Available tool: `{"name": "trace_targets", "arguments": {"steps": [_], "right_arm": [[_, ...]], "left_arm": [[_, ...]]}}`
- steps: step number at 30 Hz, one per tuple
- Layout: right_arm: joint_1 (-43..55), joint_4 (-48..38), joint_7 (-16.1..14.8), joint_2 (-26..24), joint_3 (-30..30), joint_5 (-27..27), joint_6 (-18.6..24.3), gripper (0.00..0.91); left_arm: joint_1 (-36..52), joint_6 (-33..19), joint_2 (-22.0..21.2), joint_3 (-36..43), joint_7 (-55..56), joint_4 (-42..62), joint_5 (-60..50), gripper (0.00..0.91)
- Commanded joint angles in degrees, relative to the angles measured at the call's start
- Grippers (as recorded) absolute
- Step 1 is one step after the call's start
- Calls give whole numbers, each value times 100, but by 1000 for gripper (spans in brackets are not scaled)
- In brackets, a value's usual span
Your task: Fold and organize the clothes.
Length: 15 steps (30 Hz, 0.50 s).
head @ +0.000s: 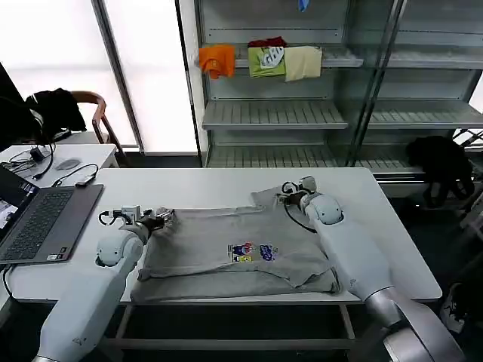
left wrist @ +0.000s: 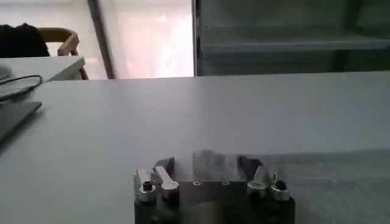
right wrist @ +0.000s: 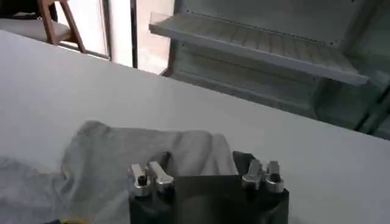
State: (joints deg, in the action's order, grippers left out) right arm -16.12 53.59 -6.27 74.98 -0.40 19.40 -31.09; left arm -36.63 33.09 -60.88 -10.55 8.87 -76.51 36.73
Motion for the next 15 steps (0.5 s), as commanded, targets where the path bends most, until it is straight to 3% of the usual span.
{"name": "trace_targets", "arguments": {"steps": [1,9,15], "right_arm": [[-8,-45,-82,-4,-40,-45,7,0],[-19,188,-93,-43,-65,20,41,0],[-36,883,-5,-231,-146,466,165,0]], "left_arm": [[44,16,-34,37,-253,184,-62,10],[20,6,48,10,-339,-56,-35,10],[-86,-10,138,-68,-246,-535,237,10]]}}
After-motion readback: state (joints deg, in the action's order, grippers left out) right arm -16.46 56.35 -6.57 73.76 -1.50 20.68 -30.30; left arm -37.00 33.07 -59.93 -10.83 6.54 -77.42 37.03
